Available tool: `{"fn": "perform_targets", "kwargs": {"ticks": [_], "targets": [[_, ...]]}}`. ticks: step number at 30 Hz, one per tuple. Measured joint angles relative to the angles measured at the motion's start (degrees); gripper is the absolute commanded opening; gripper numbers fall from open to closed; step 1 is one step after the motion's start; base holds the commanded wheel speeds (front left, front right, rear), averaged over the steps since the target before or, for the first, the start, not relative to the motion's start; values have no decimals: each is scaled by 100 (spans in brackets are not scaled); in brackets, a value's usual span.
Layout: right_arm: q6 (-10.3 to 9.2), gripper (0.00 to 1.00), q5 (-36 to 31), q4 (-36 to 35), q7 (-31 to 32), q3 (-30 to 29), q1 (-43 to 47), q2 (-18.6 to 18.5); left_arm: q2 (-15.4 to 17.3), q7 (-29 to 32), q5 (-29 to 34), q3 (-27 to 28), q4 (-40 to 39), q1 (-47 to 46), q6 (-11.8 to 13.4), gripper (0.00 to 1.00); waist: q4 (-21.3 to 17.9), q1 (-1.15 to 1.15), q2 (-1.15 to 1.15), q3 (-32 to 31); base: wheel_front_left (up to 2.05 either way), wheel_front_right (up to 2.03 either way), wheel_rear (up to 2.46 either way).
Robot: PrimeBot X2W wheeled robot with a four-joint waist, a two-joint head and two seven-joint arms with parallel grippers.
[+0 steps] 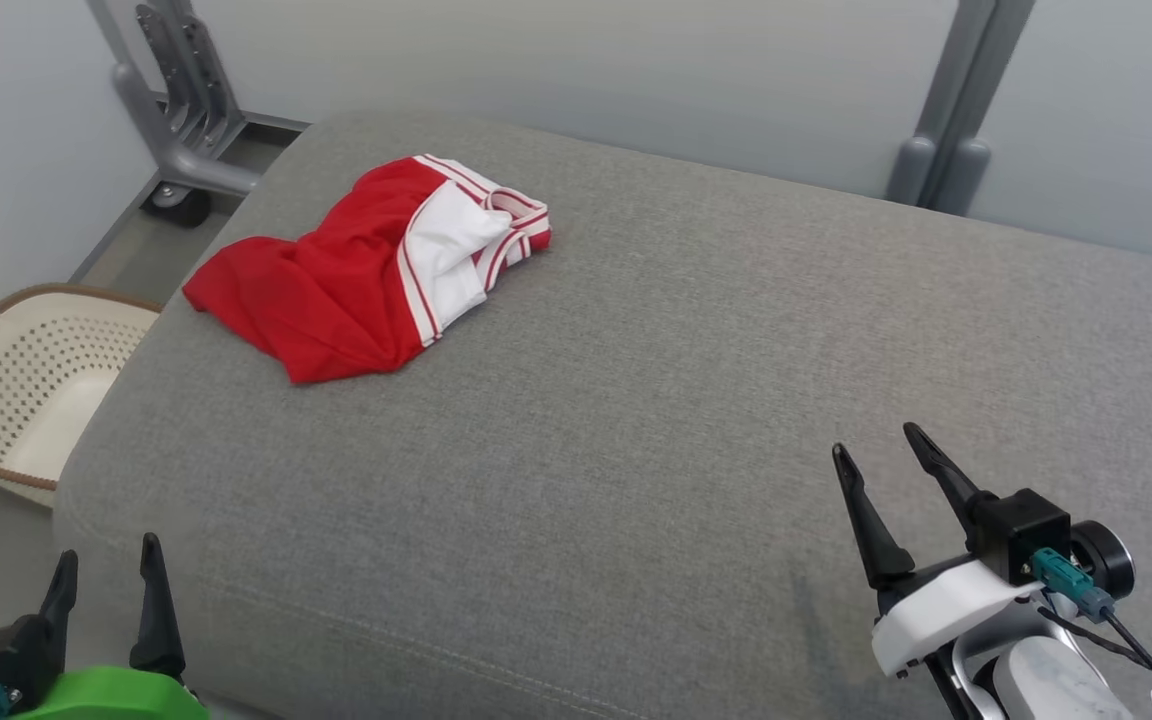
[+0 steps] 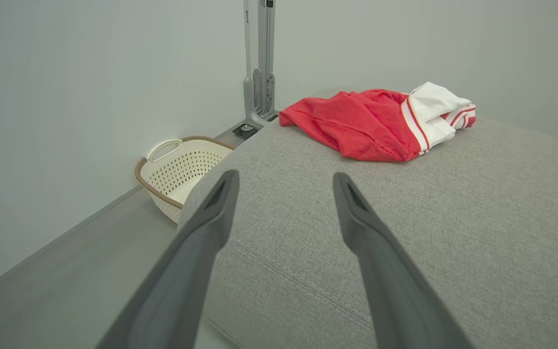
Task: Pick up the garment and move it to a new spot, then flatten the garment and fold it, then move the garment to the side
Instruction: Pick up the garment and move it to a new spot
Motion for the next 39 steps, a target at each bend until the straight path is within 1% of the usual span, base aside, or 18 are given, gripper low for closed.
{"fn": "perform_targets", "kwargs": {"ticks": [3,6,11,14,17,19,21,25,27,29,33,34,39], "targets": [[14,100,-15,0,0,-32,-64,-7,-97,0,0,-18,-120,-1,8,100,227,0,0,18,0,0,0],[-34,100,-31,-3,0,-112,-69,-36,-154,0,-12,-60,-179,-7,8,100,454,0,0,54,0,0,0],[-42,100,-123,-123,40,-127,-164,-47,-191,0,-140,-94,-285,-168,-22,100,742,0,0,193,0,0,0],[-114,100,-158,-265,109,-171,-196,-71,-209,114,-311,-210,-288,-627,-115,100,828,0,0,358,0,0,0],[-234,100,-182,-378,174,-223,-194,-133,-227,435,-442,-277,-176,-1261,-256,100,872,0,0,565,0,0,0],[-237,100,-215,-434,244,-218,-194,-158,-227,659,-487,-314,-4,-1629,-277,100,887,0,0,712,0,0,0],[-237,100,-242,-501,313,-186,-194,-155,-218,872,-578,-287,207,-1917,-291,100,884,0,0,861,0,0,0],[-240,100,-275,-633,443,-137,-193,-162,-47,1334,-609,-316,677,-2396,-300,100,819,1,0,1156,0,0,0],[-240,100,-321,-700,495,-87,-192,-165,-68,1535,-778,-269,871,-2593,-350,100,757,1,0,1299,0,0,0],[-240,100,-372,-754,564,-27,-192,-178,15,1683,-716,-347,1051,-2761,-432,100,676,0,0,1437,0,0,0],[-242,100,-512,-944,653,-4,-213,-221,121,1823,-764,-268,1291,-3086,-502,100,478,0,0,1703,0,0,0],[-245,100,-561,-1055,679,-3,-296,-265,159,1830,-764,-216,1377,-3240,-520,100,370,0,0,1841,0,0,0],[-246,100,-683,-1368,745,-23,-632,-397,289,1882,-791,-57,1560,-3607,-573,100,98,1,0,2199,0,0,0]]}}
